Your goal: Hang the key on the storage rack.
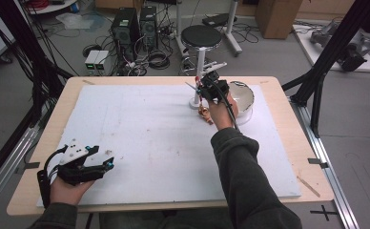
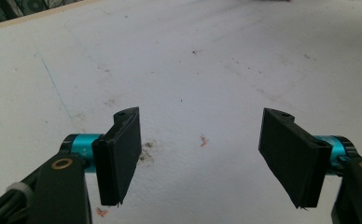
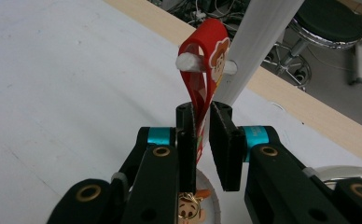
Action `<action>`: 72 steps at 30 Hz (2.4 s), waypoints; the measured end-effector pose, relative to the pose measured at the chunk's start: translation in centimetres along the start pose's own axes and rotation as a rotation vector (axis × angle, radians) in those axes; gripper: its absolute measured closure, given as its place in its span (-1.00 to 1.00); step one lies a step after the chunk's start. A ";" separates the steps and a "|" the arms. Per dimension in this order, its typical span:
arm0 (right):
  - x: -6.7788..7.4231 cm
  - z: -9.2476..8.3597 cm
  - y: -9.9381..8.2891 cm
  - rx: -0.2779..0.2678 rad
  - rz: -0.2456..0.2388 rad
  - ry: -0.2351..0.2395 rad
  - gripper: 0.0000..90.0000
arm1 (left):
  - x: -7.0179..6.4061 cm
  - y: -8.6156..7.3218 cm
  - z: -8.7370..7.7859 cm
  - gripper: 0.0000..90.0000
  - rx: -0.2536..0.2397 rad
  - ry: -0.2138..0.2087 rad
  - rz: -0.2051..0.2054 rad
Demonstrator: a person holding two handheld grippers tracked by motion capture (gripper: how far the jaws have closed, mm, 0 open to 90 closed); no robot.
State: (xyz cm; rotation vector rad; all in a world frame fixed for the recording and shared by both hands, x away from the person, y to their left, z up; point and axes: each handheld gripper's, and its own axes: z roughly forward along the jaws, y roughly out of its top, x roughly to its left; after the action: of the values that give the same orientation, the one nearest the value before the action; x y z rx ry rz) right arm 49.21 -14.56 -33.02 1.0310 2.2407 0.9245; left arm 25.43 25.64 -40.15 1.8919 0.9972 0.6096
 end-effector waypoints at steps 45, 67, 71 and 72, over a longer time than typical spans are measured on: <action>-2.8 -1.2 -2.8 -0.057 0.120 0.192 0.40 | -0.1 0.0 0.0 -0.33 0.005 0.009 -0.001; -3.0 -1.4 -4.2 -0.079 0.133 0.264 0.12 | 0.0 -0.3 -0.1 -0.33 0.012 0.025 -0.011; -2.9 -1.5 -4.6 -0.080 0.137 0.276 0.06 | 0.1 -0.3 -0.1 -0.33 0.013 0.025 -0.009; -2.9 -1.5 -4.7 -0.083 0.134 0.279 0.05 | 0.0 -0.3 -0.1 -0.33 0.012 0.024 -0.009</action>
State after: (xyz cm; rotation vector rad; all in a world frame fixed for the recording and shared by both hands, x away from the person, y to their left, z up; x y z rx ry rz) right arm 47.75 -19.71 -35.15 1.0808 2.3533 1.2772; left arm 25.24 25.81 -40.33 1.8937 1.0269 0.6234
